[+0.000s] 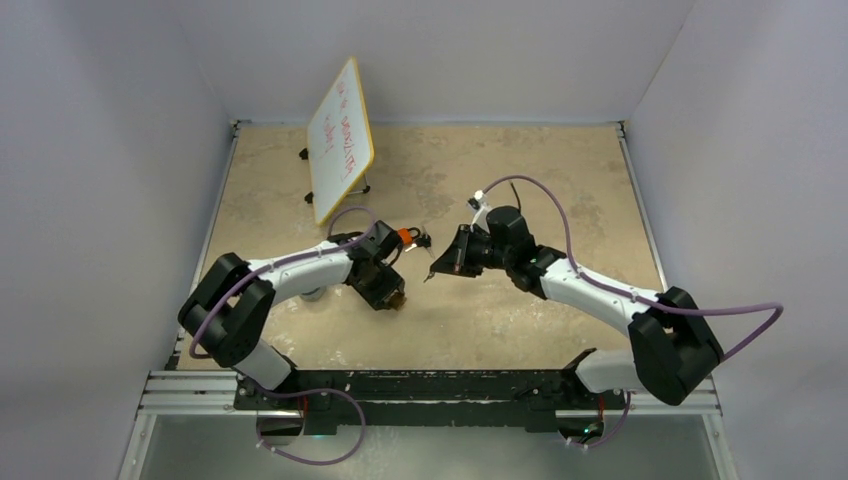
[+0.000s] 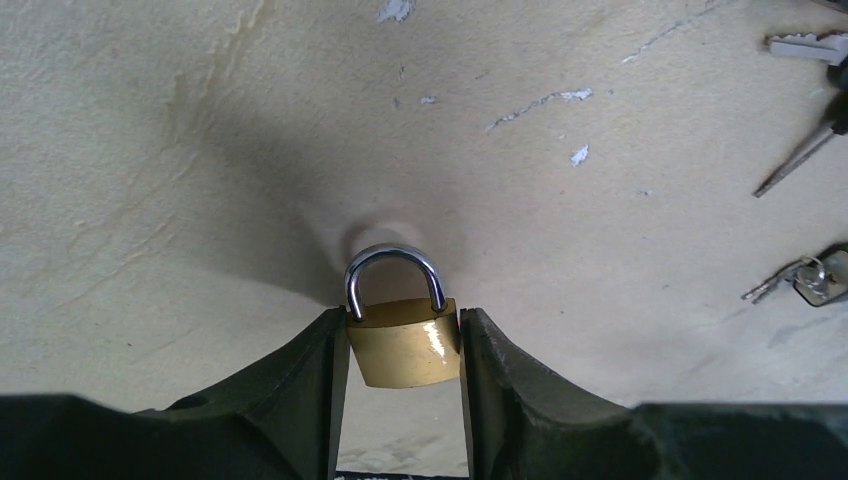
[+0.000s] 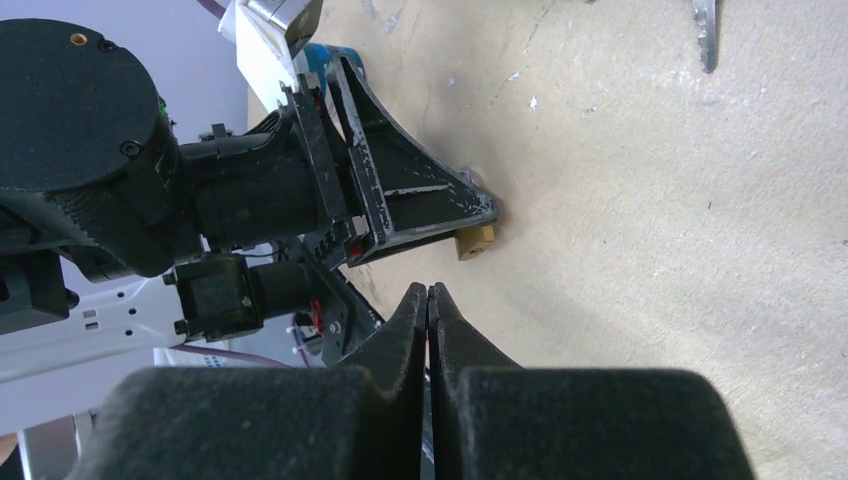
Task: Unlock with the key
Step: Place the lock at the center of the board.
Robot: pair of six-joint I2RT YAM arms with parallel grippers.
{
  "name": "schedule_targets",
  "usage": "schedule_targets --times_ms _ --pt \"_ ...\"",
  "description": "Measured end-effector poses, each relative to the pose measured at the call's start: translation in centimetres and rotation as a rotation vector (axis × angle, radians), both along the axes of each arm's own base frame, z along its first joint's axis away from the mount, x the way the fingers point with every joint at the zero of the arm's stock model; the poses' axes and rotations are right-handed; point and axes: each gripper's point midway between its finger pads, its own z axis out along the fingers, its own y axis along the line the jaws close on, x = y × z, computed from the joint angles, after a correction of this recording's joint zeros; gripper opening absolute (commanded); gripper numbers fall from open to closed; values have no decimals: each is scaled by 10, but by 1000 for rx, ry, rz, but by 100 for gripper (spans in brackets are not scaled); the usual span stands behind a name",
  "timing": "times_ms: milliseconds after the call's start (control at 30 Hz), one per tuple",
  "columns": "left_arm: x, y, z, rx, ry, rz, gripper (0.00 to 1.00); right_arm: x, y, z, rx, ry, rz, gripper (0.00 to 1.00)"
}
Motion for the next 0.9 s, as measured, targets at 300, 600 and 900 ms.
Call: schedule_targets --times_ms 300,600,900 --pt "3 0 -1 24 -3 -25 79 0 -8 2 4 -4 -54 0" --pt "17 11 67 -125 -373 -26 66 13 -23 21 110 -3 -195 0" --pt "37 -11 179 -432 -874 -110 66 29 -11 76 355 11 -276 0"
